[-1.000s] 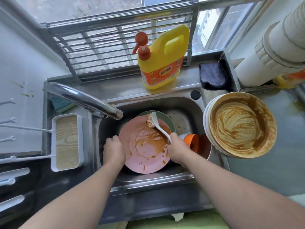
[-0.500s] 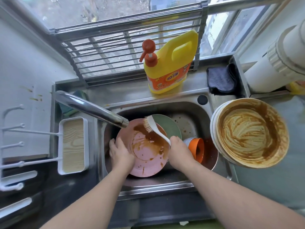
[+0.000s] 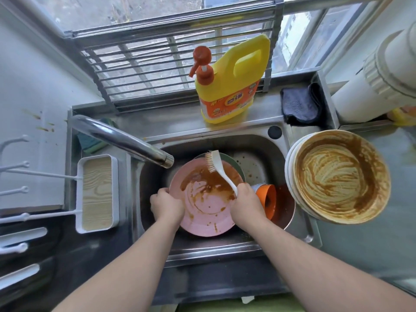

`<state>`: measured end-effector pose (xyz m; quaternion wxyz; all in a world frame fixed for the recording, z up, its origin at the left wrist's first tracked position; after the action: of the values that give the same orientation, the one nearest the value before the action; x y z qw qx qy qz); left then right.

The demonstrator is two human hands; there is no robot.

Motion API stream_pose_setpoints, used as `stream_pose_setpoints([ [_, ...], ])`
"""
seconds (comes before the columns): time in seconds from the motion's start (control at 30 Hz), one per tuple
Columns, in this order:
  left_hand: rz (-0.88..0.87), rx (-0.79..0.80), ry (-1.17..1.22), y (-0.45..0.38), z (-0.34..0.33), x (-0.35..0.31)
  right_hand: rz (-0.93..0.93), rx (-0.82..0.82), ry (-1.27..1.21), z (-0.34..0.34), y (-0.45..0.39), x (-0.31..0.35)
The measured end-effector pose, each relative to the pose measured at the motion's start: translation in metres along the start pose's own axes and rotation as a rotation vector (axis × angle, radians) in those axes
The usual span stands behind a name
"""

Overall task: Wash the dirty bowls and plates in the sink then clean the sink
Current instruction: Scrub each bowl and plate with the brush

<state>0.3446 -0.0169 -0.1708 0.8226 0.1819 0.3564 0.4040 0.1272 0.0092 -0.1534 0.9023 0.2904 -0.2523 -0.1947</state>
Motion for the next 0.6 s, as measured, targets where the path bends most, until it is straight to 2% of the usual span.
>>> stream_pose_setpoints([
  [0.17, -0.021, 0.006, -0.112, 0.004, 0.002, 0.002, -0.089, 0.036, -0.111, 0.008, -0.009, -0.003],
  [0.33, 0.106, 0.057, -0.091, 0.010, 0.002, -0.002, -0.052, 0.048, -0.042, 0.010, -0.010, 0.001],
  [0.43, 0.199, 0.138, 0.092, 0.009, 0.005, -0.007, -0.050, 0.037, -0.034, 0.014, -0.008, -0.002],
  [0.6, 0.324, 0.341, 0.617, 0.012, 0.016, -0.005, 0.018, 0.022, -0.109, 0.028, 0.000, -0.003],
])
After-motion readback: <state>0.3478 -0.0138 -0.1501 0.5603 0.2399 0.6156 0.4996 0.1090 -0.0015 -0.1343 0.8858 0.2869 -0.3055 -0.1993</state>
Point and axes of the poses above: each hand's wrist, its own y-axis away from the middle knuckle, its own z-axis out of the back of the hand, x = y × z, the point moved 1 cm from there along -y, towards the middle knuckle, and after that the axes turned 10 degrees about y, right-handed, at the moved point
